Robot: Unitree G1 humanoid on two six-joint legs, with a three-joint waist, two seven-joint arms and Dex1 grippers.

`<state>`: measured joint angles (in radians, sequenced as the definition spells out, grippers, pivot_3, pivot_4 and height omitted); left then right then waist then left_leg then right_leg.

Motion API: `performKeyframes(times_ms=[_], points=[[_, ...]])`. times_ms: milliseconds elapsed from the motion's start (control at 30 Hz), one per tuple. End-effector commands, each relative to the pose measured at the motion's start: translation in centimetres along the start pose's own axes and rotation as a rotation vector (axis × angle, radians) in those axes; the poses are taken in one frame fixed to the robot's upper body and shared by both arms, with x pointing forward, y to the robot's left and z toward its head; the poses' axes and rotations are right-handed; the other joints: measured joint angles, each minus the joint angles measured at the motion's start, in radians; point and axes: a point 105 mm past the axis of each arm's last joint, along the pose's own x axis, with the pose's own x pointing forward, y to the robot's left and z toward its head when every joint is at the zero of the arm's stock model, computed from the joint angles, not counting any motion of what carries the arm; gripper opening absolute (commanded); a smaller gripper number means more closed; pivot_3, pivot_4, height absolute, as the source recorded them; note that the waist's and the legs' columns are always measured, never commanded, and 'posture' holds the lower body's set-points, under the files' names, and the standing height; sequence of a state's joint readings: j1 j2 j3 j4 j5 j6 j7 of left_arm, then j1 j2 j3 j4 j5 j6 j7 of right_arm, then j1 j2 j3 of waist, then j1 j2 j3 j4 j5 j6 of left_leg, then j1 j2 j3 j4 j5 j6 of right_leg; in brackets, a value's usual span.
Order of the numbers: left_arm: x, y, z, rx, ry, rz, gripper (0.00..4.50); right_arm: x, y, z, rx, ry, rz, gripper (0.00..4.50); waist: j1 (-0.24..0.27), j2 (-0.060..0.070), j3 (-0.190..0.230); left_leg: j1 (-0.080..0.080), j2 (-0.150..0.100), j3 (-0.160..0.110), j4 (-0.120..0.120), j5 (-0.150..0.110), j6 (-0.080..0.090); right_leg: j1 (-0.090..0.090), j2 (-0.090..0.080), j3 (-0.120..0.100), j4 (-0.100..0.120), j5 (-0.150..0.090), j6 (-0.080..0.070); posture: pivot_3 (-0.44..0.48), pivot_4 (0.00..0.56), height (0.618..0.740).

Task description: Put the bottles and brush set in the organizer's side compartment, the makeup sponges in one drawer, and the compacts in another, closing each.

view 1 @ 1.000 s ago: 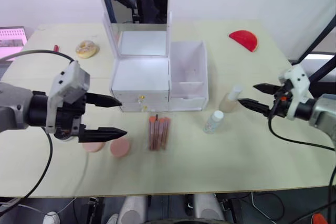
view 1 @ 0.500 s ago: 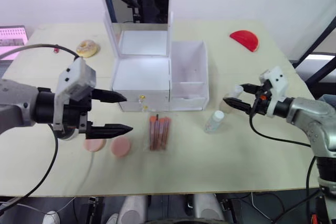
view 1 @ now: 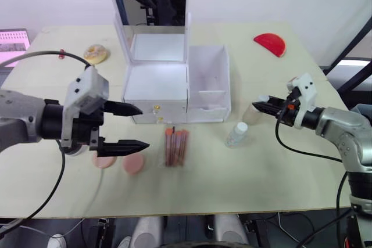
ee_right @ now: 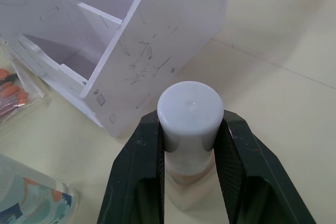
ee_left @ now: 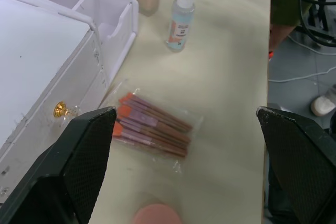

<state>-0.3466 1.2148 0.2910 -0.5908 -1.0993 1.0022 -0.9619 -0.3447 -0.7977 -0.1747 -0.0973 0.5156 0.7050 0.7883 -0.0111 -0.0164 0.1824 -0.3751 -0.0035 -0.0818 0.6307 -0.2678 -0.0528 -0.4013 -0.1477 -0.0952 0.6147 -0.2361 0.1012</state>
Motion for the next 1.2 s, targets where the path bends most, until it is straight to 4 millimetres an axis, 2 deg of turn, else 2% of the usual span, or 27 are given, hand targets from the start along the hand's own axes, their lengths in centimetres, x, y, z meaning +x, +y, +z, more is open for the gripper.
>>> performKeyframes(times_ms=[33, 300, 433, 633, 833, 1000, 1100, 1200], points=[[-0.3, -0.1, 0.4, 0.026, -0.009, 0.010, 4.50, -0.5, 0.0, 1.7, -0.037, -0.059, -0.007, 0.78, 0.000, 0.000, 0.000, 0.000, 0.000, 0.000, 0.000, 0.000, 0.000, 0.000, 0.000, 0.000, 0.000, 0.000, 0.000, 0.000, 0.150, 0.739], [-0.4, -0.1, 0.1, 0.026, -0.003, 0.004, 4.50, -0.6, 0.3, 1.9, -0.043, -0.068, 0.000, 0.78, 0.000, 0.000, 0.000, 0.000, 0.000, 0.000, 0.000, 0.000, 0.000, 0.000, 0.000, 0.000, 0.000, 0.000, 0.000, 0.000, 0.150, 0.739], [-0.5, 0.0, -0.1, 0.025, 0.002, 0.009, 4.50, -1.0, 0.3, 3.0, -0.062, -0.094, -0.002, 0.78, 0.000, 0.000, 0.000, 0.000, 0.000, 0.000, 0.000, 0.000, 0.000, 0.000, 0.000, 0.000, 0.000, 0.000, 0.000, 0.000, 0.150, 0.739], [-0.6, 0.0, -0.3, 0.028, 0.003, 0.009, 4.50, -1.8, 1.7, 6.3, -0.120, -0.147, 0.057, 0.78, -0.001, 0.001, 0.001, 0.000, 0.000, 0.000, 0.000, 0.000, 0.000, 0.000, 0.000, 0.000, 0.000, 0.000, 0.000, 0.000, 0.150, 0.739], [-0.6, 0.0, -0.4, 0.033, 0.003, 0.005, 4.50, -2.3, 5.4, 10.8, -0.178, -0.212, 0.223, 0.78, -0.001, 0.001, 0.001, 0.000, 0.000, 0.000, 0.000, 0.000, 0.000, 0.000, 0.000, 0.000, 0.000, 0.000, 0.000, 0.000, 0.150, 0.739], [-0.5, -0.1, -0.4, 0.036, 0.002, -0.006, 4.50, -1.4, 8.1, 13.2, -0.187, -0.220, 0.326, 0.78, 0.000, 0.001, 0.002, 0.000, 0.000, 0.000, 0.000, 0.000, 0.000, -0.001, 0.000, 0.000, 0.000, 0.000, 0.000, 0.000, 0.150, 0.739], [-0.4, -0.1, -0.4, 0.038, 0.001, -0.010, 4.50, 0.0, 8.3, 14.0, -0.178, -0.213, 0.307, 0.78, -0.001, 0.001, 0.002, 0.000, 0.000, 0.000, 0.000, 0.000, 0.000, -0.001, 0.000, 0.000, 0.000, 0.000, 0.000, 0.000, 0.150, 0.739], [-0.4, -0.2, -0.3, 0.040, -0.002, -0.011, 4.50, 1.1, 8.1, 13.6, -0.180, -0.188, 0.281, 0.78, 0.000, 0.000, 0.002, -0.001, 0.000, 0.000, 0.000, 0.000, 0.000, -0.001, 0.000, 0.000, 0.000, 0.000, 0.000, 0.000, 0.150, 0.739]])
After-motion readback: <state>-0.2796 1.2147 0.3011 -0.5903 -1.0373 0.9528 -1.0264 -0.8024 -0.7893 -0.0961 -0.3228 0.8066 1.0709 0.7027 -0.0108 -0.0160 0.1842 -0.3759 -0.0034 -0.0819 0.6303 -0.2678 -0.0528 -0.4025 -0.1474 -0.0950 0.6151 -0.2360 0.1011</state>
